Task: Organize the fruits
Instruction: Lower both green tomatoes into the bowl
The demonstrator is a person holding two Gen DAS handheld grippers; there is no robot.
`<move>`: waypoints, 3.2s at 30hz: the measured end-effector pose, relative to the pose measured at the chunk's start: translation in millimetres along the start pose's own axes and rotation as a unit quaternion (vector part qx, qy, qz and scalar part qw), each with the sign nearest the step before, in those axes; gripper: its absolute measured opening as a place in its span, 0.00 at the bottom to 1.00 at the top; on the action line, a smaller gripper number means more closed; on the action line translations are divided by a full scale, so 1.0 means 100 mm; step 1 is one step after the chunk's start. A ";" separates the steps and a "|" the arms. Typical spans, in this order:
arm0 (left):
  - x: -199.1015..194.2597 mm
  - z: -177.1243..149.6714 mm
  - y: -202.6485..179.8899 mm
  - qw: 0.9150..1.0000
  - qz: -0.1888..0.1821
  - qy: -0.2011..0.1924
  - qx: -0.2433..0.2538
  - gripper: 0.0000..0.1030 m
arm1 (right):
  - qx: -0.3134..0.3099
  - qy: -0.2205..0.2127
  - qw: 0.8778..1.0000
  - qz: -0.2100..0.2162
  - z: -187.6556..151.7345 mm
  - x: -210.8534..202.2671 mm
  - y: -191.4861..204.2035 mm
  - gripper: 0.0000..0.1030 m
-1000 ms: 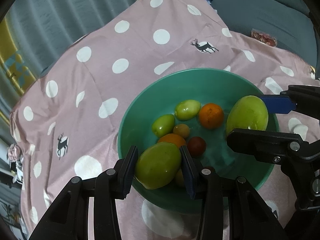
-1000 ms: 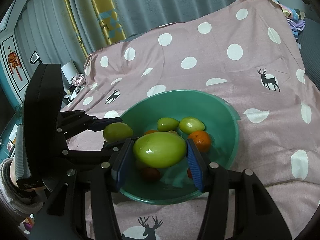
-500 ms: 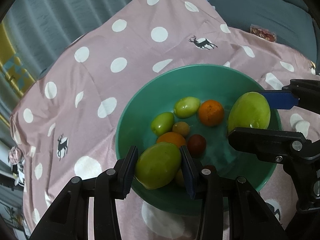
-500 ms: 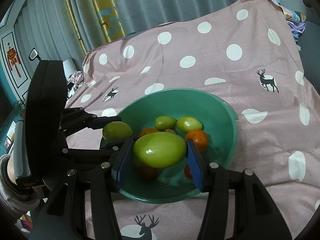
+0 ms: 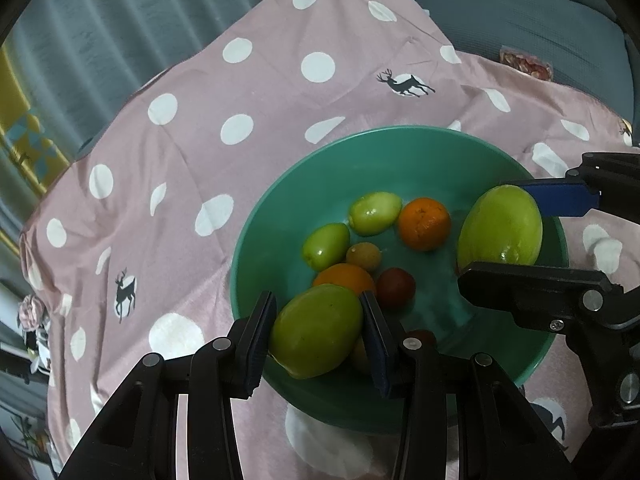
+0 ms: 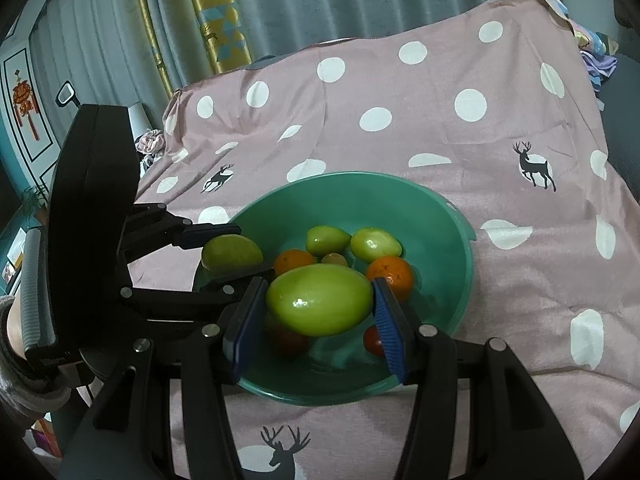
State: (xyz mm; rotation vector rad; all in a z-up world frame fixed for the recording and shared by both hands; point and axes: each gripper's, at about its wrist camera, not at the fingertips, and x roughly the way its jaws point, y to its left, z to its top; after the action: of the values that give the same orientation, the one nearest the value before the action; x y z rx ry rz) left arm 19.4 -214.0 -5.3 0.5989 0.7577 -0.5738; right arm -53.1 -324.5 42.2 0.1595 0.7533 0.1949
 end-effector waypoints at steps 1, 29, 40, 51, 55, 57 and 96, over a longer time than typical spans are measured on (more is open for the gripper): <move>0.00 0.00 0.00 1.000 0.000 0.001 0.001 0.41 | 0.000 0.000 1.000 0.000 0.00 0.00 0.00 0.52; 0.05 0.03 -0.03 1.000 0.010 0.012 0.017 0.41 | -0.014 0.007 1.000 -0.002 0.01 0.03 0.05 0.52; 0.06 0.03 -0.06 0.999 0.017 0.014 0.026 0.41 | -0.024 0.013 1.000 -0.007 0.02 0.04 0.07 0.52; 0.07 0.04 -0.08 0.999 0.025 0.015 0.040 0.41 | -0.028 0.015 0.999 -0.010 0.02 0.04 0.09 0.52; 0.07 0.05 -0.09 0.998 0.028 0.016 0.045 0.41 | -0.030 0.016 0.999 -0.012 0.02 0.04 0.09 0.52; 0.07 0.05 -0.09 0.998 0.028 0.017 0.047 0.41 | -0.031 0.016 0.999 -0.012 0.03 0.04 0.10 0.52; 0.12 0.06 -0.13 0.997 0.029 0.033 0.065 0.41 | -0.036 0.027 0.999 -0.017 0.05 0.05 0.12 0.52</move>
State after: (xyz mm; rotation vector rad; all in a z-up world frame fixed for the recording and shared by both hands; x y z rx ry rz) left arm 20.9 -230.2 -15.1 0.7613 0.7670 -0.5539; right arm -47.5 -312.4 45.0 0.0728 0.8010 0.1949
